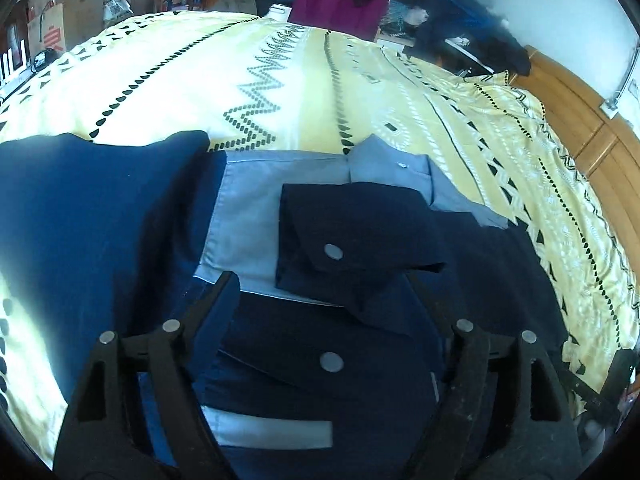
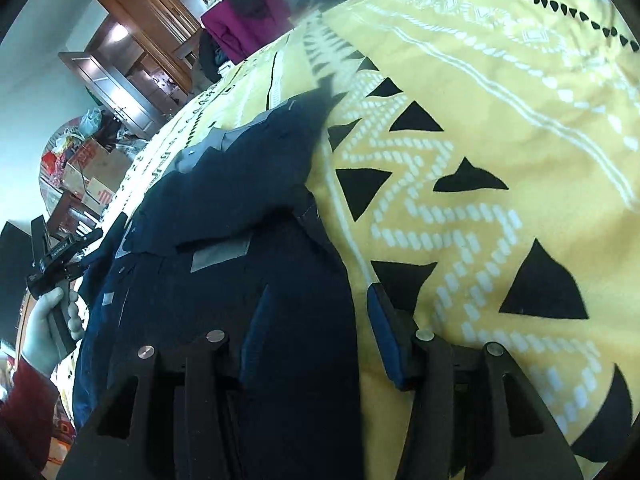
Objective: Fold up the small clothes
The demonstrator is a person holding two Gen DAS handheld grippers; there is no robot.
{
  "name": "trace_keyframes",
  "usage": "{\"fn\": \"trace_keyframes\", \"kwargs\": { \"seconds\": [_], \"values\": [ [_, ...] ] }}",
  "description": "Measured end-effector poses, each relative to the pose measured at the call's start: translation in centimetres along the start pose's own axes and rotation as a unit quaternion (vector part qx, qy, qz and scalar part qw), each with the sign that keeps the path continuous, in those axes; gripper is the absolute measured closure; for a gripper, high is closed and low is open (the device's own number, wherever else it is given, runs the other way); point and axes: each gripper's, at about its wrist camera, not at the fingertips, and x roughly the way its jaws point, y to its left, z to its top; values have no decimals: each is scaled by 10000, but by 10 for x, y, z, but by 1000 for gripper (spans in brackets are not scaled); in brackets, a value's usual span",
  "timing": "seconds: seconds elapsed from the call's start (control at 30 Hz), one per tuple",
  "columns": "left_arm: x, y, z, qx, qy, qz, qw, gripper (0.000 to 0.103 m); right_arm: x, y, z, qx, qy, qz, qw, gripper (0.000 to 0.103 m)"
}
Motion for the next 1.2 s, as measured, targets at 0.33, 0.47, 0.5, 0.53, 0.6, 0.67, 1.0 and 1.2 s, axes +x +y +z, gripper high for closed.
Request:
{"fn": "trace_keyframes", "kwargs": {
  "seconds": [0.33,0.47,0.5,0.53,0.6,0.67,1.0,1.2],
  "values": [
    [59,0,0,385,555,850,9941,30,6,4,-2,-54,-5,95,9999,44],
    [61,-6,4,675,500,718,9939,89,6,6,-4,-84,-14,85,9999,43],
    [56,-4,7,632,422,711,9946,93,5,7,-4,-85,-14,86,9999,42],
    [48,1,10,523,312,681,9958,93,5,7,-4,-88,-13,85,9999,42],
    [31,11,12,357,117,662,9971,103,4,8,-5,-93,-10,77,9999,42],
    [25,24,11,179,119,549,9983,103,2,11,-4,-139,9,23,9999,42],
    [-11,16,-1,251,-187,-108,9995,66,-1,113,34,-1255,-411,250,9909,40],
    [-41,12,-4,423,-422,-370,9975,59,55,184,95,-1907,-531,-18,9802,42]
  ]
}}
